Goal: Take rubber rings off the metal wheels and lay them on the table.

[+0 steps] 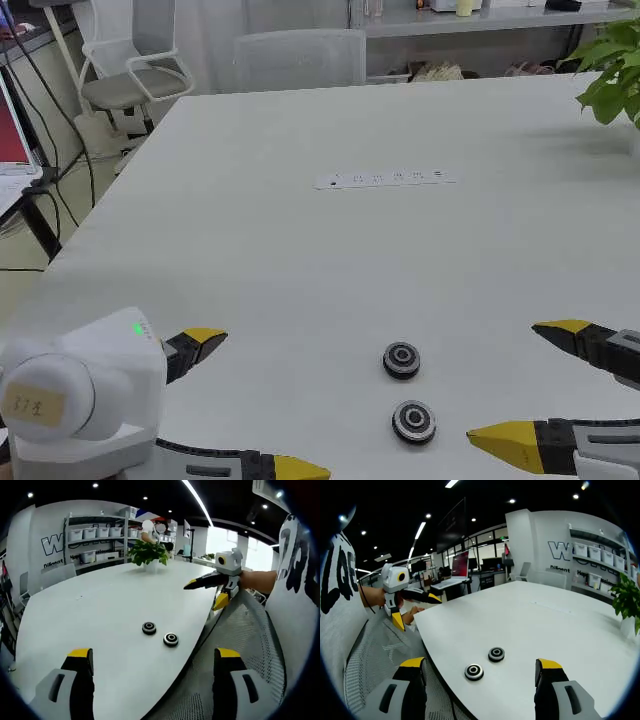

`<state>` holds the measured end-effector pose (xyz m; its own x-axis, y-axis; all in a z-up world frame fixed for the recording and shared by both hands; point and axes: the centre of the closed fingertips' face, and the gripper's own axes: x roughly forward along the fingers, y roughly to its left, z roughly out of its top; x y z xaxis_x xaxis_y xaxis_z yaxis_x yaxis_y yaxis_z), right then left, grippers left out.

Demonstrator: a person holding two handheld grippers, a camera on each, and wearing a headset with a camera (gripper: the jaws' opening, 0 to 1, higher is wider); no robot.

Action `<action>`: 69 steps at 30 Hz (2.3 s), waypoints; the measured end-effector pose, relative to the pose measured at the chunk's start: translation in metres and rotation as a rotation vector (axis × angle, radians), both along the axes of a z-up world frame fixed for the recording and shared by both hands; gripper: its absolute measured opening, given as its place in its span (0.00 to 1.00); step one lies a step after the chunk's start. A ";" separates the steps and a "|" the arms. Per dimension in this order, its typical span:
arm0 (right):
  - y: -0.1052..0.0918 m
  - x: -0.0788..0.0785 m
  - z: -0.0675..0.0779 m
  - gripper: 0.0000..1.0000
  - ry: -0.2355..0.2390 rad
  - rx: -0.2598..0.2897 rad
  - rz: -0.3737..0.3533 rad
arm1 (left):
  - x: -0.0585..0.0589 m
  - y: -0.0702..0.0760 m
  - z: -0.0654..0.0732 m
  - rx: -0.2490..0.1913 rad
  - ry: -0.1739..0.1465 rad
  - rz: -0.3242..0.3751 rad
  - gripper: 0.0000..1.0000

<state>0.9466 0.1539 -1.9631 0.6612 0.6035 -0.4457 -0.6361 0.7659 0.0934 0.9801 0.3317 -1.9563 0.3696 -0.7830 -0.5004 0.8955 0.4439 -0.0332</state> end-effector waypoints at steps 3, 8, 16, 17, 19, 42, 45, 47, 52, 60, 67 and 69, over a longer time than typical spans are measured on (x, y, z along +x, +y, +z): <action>0.000 0.000 -0.001 0.89 0.001 -0.003 0.002 | 0.001 0.001 0.001 -0.002 -0.002 0.006 0.98; 0.001 0.000 -0.001 0.90 0.001 -0.006 0.007 | 0.001 0.003 0.001 -0.002 -0.003 0.014 0.98; 0.001 0.000 -0.002 0.89 0.004 -0.006 0.012 | 0.001 0.004 0.000 0.002 -0.001 0.021 0.97; 0.001 0.000 -0.002 0.89 0.003 -0.006 0.012 | 0.001 0.004 0.000 0.003 -0.001 0.021 0.97; 0.001 0.000 -0.002 0.89 0.004 -0.005 0.012 | 0.000 0.005 0.000 0.004 -0.001 0.022 0.97; 0.000 -0.002 -0.003 0.89 0.002 -0.002 0.013 | 0.001 0.006 0.001 0.005 -0.001 0.032 0.97; 0.000 -0.002 -0.003 0.89 0.002 -0.002 0.013 | 0.001 0.006 0.001 0.004 -0.002 0.032 0.97; 0.000 -0.002 -0.003 0.89 0.002 -0.001 0.012 | 0.001 0.006 0.001 0.006 -0.002 0.031 0.97; 0.000 -0.003 -0.004 0.89 0.005 -0.003 0.012 | 0.000 0.006 0.001 0.008 -0.001 0.027 0.97; -0.001 -0.005 -0.006 0.89 0.010 -0.005 0.014 | 0.001 0.006 0.000 0.000 0.017 0.031 0.96; -0.003 -0.005 -0.009 0.88 0.019 -0.013 0.014 | 0.004 0.002 0.007 -0.056 0.063 0.044 0.95; -0.004 -0.004 -0.009 0.88 0.018 -0.011 0.012 | 0.008 0.001 0.010 -0.070 0.068 0.053 0.95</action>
<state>0.9421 0.1502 -1.9717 0.6457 0.6063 -0.4641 -0.6434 0.7594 0.0969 0.9880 0.3332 -1.9462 0.3784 -0.7974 -0.4701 0.8655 0.4849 -0.1258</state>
